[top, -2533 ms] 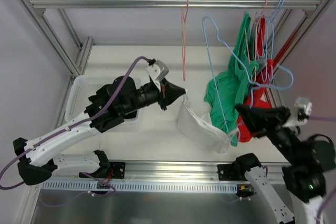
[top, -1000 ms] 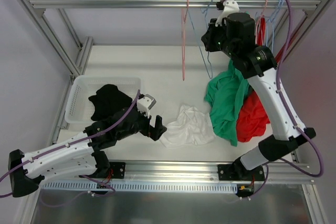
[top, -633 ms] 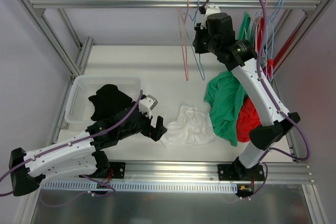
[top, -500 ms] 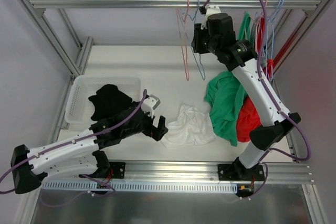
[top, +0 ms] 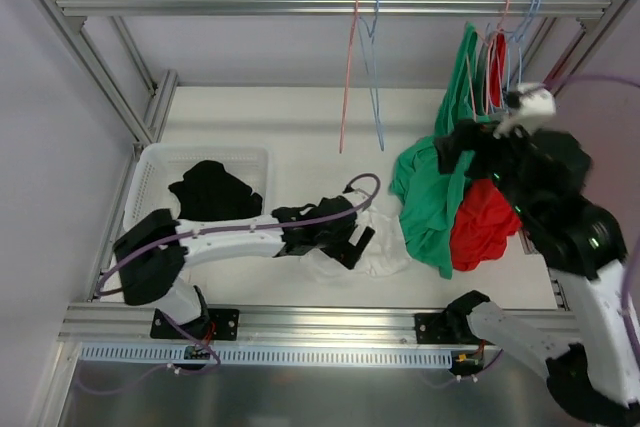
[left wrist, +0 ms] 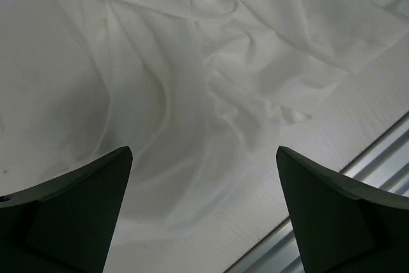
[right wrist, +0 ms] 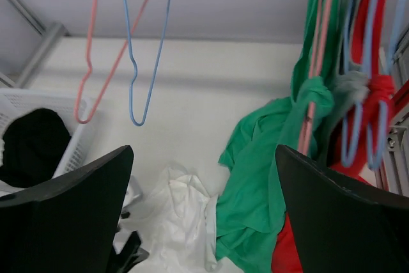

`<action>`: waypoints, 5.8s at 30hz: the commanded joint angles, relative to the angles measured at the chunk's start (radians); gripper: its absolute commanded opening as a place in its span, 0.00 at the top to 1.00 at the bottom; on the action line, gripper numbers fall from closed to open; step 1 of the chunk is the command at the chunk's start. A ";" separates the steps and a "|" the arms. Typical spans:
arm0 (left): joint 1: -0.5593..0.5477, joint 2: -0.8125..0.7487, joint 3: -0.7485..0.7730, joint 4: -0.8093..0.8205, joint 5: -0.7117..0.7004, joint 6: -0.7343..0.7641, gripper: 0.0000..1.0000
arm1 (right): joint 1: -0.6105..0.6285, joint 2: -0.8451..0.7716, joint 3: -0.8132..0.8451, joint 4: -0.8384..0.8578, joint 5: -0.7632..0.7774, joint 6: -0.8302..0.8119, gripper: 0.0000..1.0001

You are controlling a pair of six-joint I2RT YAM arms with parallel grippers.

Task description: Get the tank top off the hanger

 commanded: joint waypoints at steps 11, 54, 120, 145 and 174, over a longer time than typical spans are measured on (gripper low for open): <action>-0.078 0.404 0.200 0.009 -0.218 -0.130 0.77 | -0.001 -0.386 -0.124 -0.100 -0.179 -0.018 0.01; 0.733 -0.343 0.060 -0.347 -0.233 -0.210 0.01 | -0.010 -0.169 -0.102 -0.091 -0.049 -0.036 0.00; 0.666 -0.946 -0.016 -0.399 0.321 0.040 0.01 | -0.432 0.134 0.038 0.234 -0.624 0.048 1.00; -0.020 0.013 0.881 0.004 0.092 0.367 0.01 | -0.381 -0.458 0.181 -0.580 -0.707 0.017 1.00; -0.021 -0.085 0.792 0.043 -0.600 0.287 1.00 | -0.244 -0.495 0.191 -0.582 -0.866 -0.116 1.00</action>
